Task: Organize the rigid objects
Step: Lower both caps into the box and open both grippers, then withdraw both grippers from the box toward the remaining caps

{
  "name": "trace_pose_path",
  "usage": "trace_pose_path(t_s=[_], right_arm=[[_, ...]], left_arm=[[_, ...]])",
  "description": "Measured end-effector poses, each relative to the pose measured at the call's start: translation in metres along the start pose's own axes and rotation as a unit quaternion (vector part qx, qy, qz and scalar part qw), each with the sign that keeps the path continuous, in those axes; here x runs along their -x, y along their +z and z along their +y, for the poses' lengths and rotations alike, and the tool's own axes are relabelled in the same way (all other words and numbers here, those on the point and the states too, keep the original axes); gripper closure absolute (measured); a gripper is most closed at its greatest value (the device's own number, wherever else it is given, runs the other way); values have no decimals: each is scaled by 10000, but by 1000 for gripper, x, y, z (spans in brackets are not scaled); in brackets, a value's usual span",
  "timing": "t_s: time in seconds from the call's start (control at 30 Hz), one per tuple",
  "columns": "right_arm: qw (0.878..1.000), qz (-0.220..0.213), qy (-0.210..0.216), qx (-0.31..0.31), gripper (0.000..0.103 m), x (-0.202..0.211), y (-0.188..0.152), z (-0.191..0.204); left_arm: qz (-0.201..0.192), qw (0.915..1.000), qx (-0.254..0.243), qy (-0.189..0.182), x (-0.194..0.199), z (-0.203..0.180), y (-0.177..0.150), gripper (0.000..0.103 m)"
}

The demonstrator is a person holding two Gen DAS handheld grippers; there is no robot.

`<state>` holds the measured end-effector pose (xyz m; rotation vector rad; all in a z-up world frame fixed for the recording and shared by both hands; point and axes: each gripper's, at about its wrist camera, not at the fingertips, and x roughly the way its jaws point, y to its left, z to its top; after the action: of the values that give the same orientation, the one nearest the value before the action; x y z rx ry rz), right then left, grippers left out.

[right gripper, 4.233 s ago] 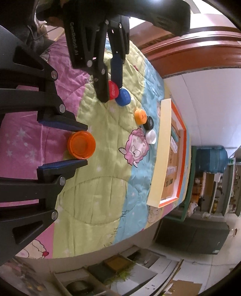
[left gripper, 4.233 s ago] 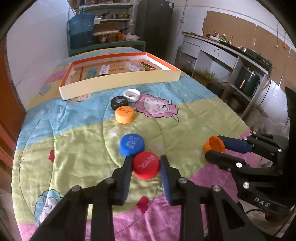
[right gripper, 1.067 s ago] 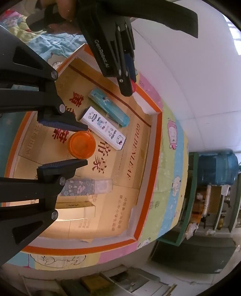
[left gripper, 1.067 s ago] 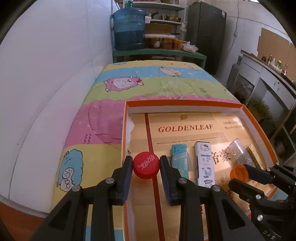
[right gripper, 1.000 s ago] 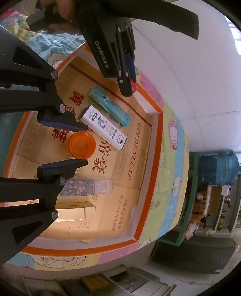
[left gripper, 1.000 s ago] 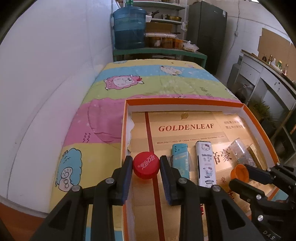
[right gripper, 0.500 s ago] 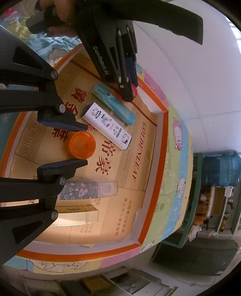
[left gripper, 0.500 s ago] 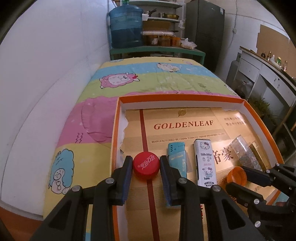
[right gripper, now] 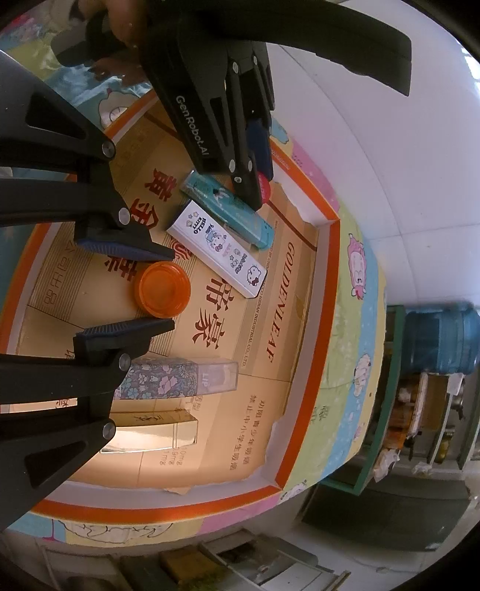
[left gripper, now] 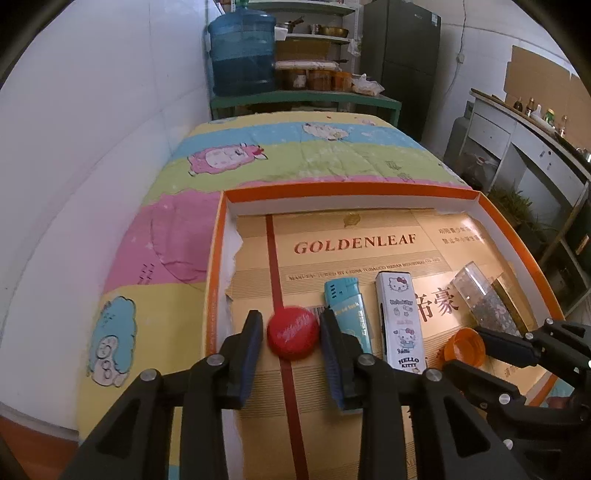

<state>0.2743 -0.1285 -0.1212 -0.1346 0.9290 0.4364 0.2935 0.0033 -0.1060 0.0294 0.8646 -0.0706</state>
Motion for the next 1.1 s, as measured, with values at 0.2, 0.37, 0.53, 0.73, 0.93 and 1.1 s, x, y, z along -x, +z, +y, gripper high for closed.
trace_pose_path(t_s=[0.2,0.37,0.53,0.73,0.93,1.1], right_arm=[[10000,-29,-27,5,65,2,0,1],[9999,-77,-81,16,62,9,0,2],[9999,-114,-106,-11,62,18,-3,4],[9998,-146,-142,-60,62,31,-7,6],[9995,-214,-185,-109,62,45,-11,8],[9991,-297,-238,-170,62,58,-15,10]], left_arm=[[-139,9999,-41,-37,11,-1,1,54],[-185,9997,-108,-79,24,-3,-1,54],[-232,9996,-89,-145,39,-3,-5,54],[-294,9994,-11,-192,54,-3,-10,54],[-355,9991,66,-209,69,-3,-15,54],[-385,9990,99,-217,82,-3,-20,54]])
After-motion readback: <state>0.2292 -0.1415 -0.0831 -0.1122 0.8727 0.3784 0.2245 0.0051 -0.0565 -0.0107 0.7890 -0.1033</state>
